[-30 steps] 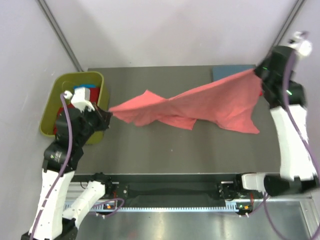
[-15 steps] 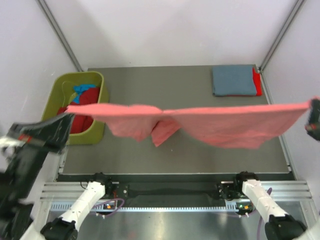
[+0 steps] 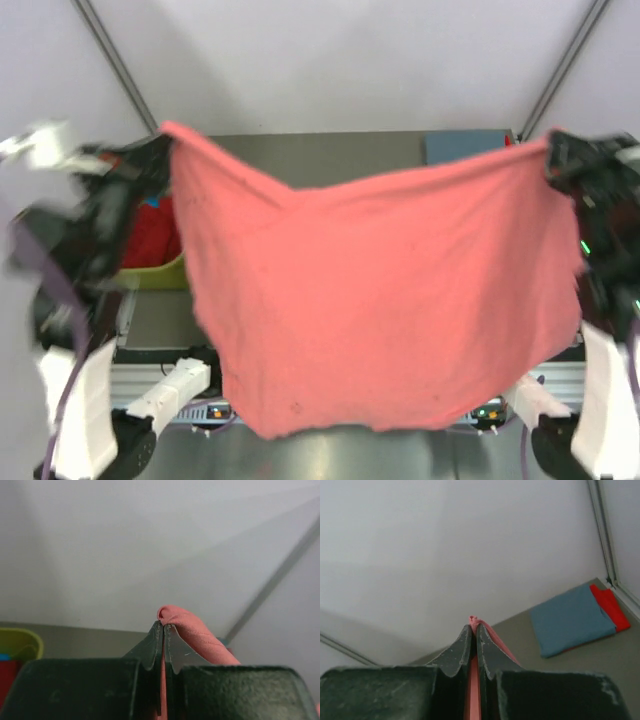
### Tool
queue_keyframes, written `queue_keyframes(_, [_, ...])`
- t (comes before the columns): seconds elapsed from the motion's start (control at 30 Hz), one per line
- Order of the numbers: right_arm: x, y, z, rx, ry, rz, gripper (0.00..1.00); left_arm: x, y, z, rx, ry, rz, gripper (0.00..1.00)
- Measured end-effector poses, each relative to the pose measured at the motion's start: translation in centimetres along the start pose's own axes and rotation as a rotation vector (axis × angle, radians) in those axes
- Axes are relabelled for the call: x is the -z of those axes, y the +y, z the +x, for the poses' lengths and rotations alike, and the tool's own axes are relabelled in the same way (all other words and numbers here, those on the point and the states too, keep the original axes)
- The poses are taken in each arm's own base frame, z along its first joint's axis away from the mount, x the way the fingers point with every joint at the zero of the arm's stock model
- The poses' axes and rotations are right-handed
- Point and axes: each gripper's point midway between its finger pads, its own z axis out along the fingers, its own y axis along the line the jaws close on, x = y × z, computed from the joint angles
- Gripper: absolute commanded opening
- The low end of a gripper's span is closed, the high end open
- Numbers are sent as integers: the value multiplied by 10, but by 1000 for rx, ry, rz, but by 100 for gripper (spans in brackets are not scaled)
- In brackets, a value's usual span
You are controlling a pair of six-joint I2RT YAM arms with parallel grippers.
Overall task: Fold and stack the t-shirts
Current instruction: Flatten the tshirt out
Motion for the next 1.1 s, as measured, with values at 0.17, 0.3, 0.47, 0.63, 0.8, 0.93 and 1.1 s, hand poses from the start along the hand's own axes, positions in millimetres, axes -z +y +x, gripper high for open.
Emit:
queue_keyframes(0.17, [-124,-30,104,68,201,90,0,-114,96,126,-133,197,-262,0])
queue_keyframes(0.3, [-200,-41,150,132,279,115,0,-173,148,188,-218,287,-364,0])
queue_keyframes(0.47, [-272,-4,97,167,101,23,0,-244,147,138,-236,128,-352,0])
queue_keyframes(0.63, [-284,-10,4,164,-110,-16,0,-255,103,46,-249,-111,-248,0])
queue_keyframes(0.8, [-265,-34,-32,159,-164,-17,0,-243,73,7,-272,-204,-162,0])
queue_keyframes(0.93, [-240,-35,-25,145,-121,-18,0,-223,62,10,-250,-175,-119,0])
queue_keyframes(1.1, [-189,-40,-6,99,-87,3,0,-168,62,26,-210,-118,-115,0])
